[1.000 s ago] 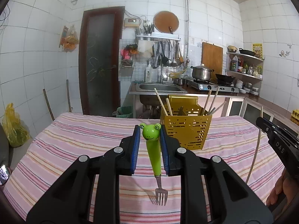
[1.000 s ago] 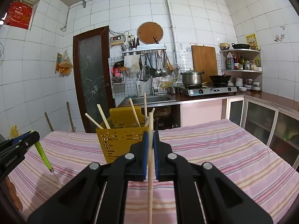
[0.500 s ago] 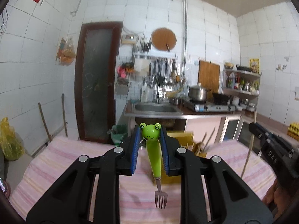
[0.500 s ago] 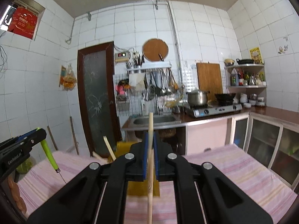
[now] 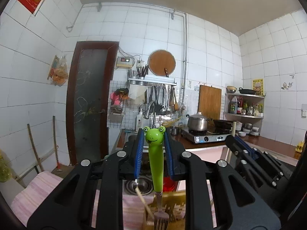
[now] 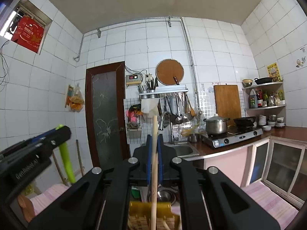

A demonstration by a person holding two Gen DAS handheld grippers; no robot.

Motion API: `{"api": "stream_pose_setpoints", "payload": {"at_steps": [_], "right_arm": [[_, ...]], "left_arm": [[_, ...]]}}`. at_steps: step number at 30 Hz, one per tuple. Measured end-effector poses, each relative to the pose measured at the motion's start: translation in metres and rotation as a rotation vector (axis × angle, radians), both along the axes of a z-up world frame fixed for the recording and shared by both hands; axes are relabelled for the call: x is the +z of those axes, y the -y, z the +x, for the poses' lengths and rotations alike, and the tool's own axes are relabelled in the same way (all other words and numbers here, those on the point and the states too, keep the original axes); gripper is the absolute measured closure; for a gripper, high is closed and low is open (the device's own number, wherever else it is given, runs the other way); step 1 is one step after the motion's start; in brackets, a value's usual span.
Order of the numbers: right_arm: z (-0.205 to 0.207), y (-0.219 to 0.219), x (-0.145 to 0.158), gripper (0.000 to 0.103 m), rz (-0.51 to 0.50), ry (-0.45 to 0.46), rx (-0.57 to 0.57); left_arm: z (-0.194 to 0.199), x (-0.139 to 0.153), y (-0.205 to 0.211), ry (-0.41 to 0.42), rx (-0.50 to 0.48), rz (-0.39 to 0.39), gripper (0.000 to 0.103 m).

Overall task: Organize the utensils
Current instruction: 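Open both tools to drop the chopstick and frog fork into the caddy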

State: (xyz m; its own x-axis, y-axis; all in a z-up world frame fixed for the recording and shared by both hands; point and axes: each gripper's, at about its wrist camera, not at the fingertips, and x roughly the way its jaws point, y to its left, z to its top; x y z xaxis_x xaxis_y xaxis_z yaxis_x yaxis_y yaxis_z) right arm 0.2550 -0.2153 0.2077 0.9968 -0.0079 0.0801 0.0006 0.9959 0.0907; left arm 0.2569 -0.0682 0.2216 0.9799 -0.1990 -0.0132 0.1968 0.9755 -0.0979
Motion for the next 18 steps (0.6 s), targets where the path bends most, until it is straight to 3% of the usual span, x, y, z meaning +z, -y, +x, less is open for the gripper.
{"api": "stream_pose_setpoints", "payload": {"at_steps": [5,8,13,18], "right_arm": [[0.039,0.000,-0.015,0.097,-0.020,0.026,-0.015],[0.055,0.001,-0.033,0.097,-0.029,0.025,-0.028],[0.072,0.006,-0.062,0.097,-0.017,-0.027,-0.021],[0.078,0.013,-0.080,0.097,-0.026,-0.100,-0.029]], "left_arm": [[0.041,-0.017,0.009,-0.014,-0.004,-0.011,0.083],[0.067,-0.042,0.013,-0.053,-0.003,-0.009,0.083],[0.089,-0.084,0.014,-0.137,-0.005,-0.007,0.083],[0.100,-0.102,0.006,-0.210,-0.007,0.005,0.082]]}}
